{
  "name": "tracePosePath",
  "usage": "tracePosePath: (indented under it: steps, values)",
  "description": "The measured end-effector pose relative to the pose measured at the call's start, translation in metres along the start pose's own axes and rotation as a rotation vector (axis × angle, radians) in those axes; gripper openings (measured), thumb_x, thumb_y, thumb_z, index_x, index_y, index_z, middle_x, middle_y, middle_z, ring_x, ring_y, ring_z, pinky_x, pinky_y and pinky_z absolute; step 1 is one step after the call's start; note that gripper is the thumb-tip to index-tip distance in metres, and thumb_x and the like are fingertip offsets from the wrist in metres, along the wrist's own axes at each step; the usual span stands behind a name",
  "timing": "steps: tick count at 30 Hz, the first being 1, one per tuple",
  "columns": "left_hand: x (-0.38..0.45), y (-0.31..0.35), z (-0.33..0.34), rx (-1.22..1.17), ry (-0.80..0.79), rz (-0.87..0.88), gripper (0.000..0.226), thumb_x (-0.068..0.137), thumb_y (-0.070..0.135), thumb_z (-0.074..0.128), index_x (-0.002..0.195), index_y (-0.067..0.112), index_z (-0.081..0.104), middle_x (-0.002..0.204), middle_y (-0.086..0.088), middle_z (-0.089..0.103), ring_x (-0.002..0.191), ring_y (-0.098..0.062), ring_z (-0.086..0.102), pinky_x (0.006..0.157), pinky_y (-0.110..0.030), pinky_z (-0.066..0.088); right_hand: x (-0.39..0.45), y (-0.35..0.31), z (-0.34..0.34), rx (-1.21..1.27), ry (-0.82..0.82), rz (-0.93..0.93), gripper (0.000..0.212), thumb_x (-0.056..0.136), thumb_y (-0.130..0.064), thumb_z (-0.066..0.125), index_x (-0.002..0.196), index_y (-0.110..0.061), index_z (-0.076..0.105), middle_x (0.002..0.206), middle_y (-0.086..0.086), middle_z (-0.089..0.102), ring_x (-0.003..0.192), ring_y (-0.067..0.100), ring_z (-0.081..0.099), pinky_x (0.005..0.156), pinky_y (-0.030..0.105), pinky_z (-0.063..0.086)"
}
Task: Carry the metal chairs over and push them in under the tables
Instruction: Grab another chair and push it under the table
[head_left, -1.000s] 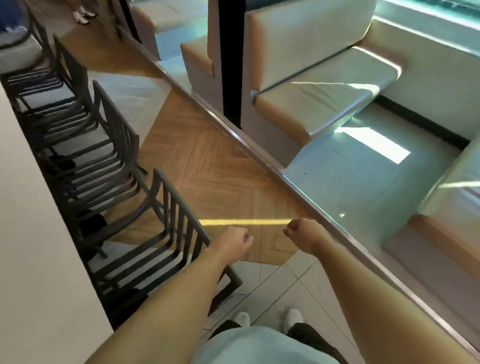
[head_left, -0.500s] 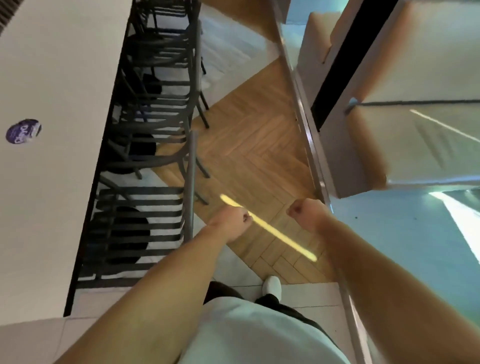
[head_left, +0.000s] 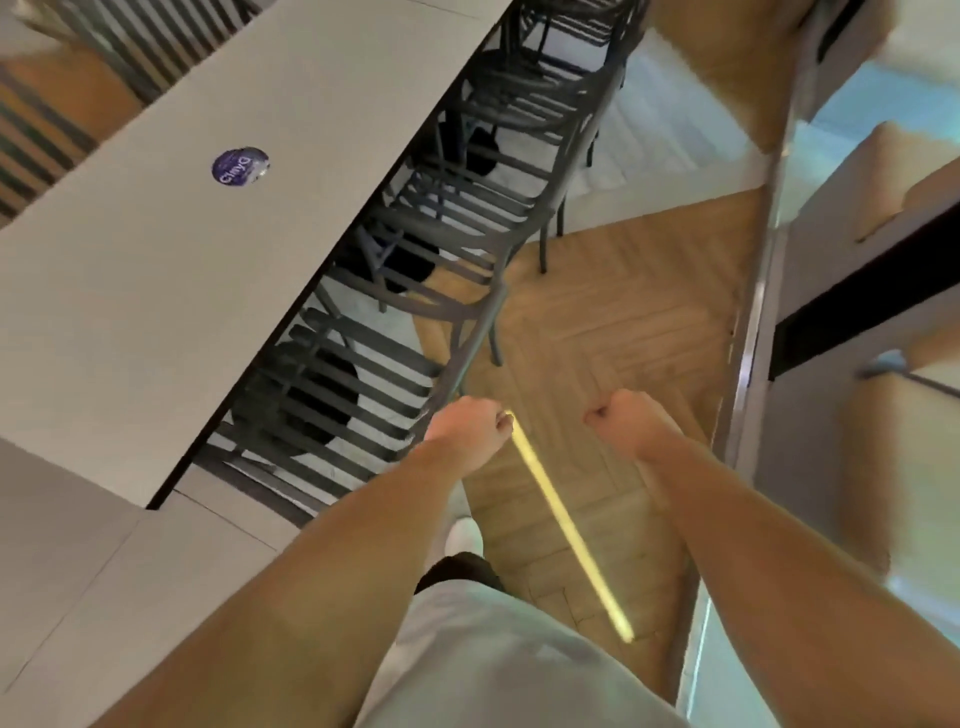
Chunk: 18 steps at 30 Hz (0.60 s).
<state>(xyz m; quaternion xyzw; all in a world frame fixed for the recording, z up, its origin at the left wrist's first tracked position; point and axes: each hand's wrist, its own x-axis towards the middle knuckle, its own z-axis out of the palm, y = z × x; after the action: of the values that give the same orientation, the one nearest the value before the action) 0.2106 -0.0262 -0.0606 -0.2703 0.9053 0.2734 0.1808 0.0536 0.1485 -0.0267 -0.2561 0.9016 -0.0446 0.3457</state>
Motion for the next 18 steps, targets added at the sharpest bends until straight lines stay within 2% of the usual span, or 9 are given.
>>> tracePosePath:
  steps: [4,8,12,18]
  values:
    - [0.027,-0.012,-0.033,-0.061,0.087,-0.047,0.038,0.105,0.045,0.04,0.102,0.018,0.066,0.092,-0.005,0.069,0.085,-0.027,0.066,0.077,-0.041,0.057,0.039,-0.042,-0.024,-0.031,0.006,-0.103,0.031,0.099,-0.038,0.054,0.115,-0.024,0.077,0.11,0.011,0.075,0.104,0.033,0.069,0.088,0.036,0.054]
    - [0.034,-0.031,-0.056,-0.082,0.154,-0.115,0.036,0.107,0.044,0.037,0.111,0.022,0.065,0.087,0.001,0.067,0.076,-0.022,0.063,0.063,-0.035,0.05,0.071,-0.076,-0.044,-0.047,-0.01,-0.234,0.029,0.101,-0.037,0.056,0.112,-0.02,0.077,0.105,0.007,0.077,0.1,0.028,0.07,0.088,0.035,0.055]
    - [0.029,-0.051,-0.058,-0.17,0.155,-0.25,0.038,0.108,0.043,0.038,0.122,0.022,0.067,0.096,-0.002,0.071,0.084,-0.024,0.067,0.08,-0.043,0.06,0.1,-0.111,-0.06,-0.067,-0.062,-0.379,0.025,0.101,-0.037,0.057,0.109,-0.022,0.076,0.102,0.002,0.077,0.1,0.024,0.069,0.092,0.037,0.055]
    - [0.03,-0.042,-0.048,-0.253,0.249,-0.459,0.038,0.109,0.041,0.037,0.126,0.019,0.064,0.108,-0.007,0.07,0.095,-0.028,0.066,0.087,-0.046,0.057,0.145,-0.148,-0.075,-0.185,-0.178,-0.567,0.033,0.098,-0.045,0.063,0.122,-0.024,0.071,0.119,0.003,0.073,0.111,0.025,0.066,0.101,0.042,0.052]
